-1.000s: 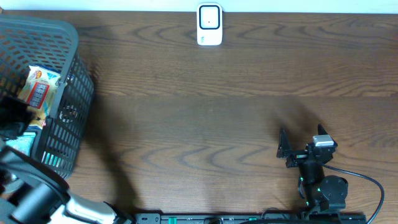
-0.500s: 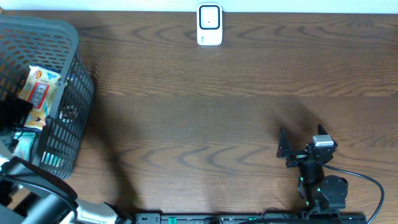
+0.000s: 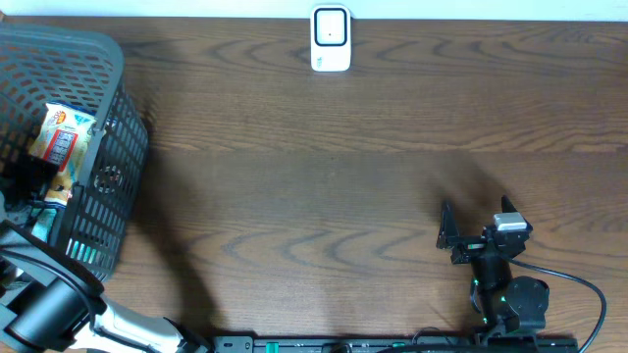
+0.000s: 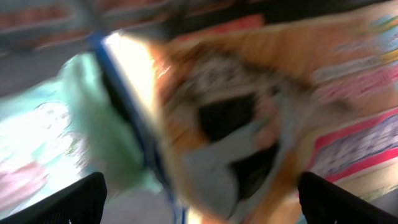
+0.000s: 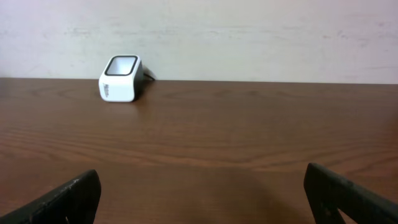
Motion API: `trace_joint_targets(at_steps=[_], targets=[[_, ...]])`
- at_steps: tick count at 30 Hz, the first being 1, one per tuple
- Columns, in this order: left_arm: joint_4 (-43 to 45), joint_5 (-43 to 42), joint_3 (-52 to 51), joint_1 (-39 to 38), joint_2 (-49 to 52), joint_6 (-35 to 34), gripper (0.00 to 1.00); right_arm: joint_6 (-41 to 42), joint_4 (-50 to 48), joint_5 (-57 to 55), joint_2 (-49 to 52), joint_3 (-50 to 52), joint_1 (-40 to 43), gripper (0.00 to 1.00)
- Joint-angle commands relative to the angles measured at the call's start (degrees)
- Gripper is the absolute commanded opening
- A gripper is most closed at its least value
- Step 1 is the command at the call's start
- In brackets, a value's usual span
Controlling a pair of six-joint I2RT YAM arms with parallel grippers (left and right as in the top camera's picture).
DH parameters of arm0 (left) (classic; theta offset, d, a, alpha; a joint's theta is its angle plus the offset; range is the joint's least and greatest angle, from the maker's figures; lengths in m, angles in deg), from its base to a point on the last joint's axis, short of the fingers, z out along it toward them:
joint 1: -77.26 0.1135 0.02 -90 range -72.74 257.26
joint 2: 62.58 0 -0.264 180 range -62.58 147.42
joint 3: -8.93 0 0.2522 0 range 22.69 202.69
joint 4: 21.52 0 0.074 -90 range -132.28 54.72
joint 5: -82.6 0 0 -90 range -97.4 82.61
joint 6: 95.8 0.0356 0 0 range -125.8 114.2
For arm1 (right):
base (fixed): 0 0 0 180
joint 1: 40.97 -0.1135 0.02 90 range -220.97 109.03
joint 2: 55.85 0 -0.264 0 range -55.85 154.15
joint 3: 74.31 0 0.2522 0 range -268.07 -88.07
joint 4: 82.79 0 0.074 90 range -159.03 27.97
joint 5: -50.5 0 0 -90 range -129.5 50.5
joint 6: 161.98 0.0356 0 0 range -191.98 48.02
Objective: Scan the item barcode
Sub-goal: 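Lower the left gripper into the basket and grasp the yellow wipes pack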
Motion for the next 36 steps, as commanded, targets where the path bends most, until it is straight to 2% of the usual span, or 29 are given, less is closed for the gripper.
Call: trace_joint_targets(at_steps=[1, 3, 6, 9, 14, 19, 21, 23, 24, 29, 31, 36], targets=[[1.88, -6.14, 0.09, 0.17, 1.75, -0.04, 0.98, 0.61, 0.17, 0.00, -0.09, 0.07, 0.20, 0.99], [3.17, -8.41, 0.09, 0.17, 1.81, -0.04, 1.00, 0.59, 0.17, 0.00, -0.09, 0.07, 0.20, 0.99], [4.20, -10.54, 0.09, 0.17, 1.81, -0.04, 0.98, 0.59, 0.17, 0.00, -0.09, 0.07, 0.20, 0.99], [4.17, -10.54, 0.09, 0.17, 1.81, 0.02, 0.92, 0.59, 0.17, 0.00, -0.09, 0.07, 0.20, 0.99], [4.24, -13.22, 0.09, 0.17, 1.81, 0.15, 0.75, 0.59, 0.17, 0.00, -0.09, 0.07, 0.20, 0.99], [6.19, -19.76, 0.11, 0.17, 1.81, 0.17, 0.72, 0.59, 0.17, 0.00, -0.09, 0.07, 0.20, 0.99], [7.02, -21.24, 0.11, 0.17, 1.81, 0.13, 0.73, 0.59, 0.17, 0.00, -0.09, 0.07, 0.20, 0.99], [7.41, -21.07, 0.09, 0.17, 1.81, 0.17, 0.92, 0.59, 0.17, 0.00, -0.09, 0.07, 0.20, 0.99], [7.39, -20.52, 0.09, 0.17, 1.81, 0.15, 0.96, 0.59, 0.17, 0.00, -0.09, 0.07, 0.20, 0.99], [7.41, -20.52, 0.09, -0.04, 1.81, 0.22, 0.99, 0.59, 0.17, 0.00, -0.09, 0.07, 0.20, 0.99], [7.43, -20.55, 0.09, -0.22, 1.84, 1.57, 0.85, 0.59, 0.17, 0.00, -0.09, 0.07, 0.20, 0.99], [7.61, -20.59, 0.09, -0.37, 1.81, 2.75, 0.43, 0.59, 0.17, 0.00, -0.09, 0.07, 0.20, 0.99]])
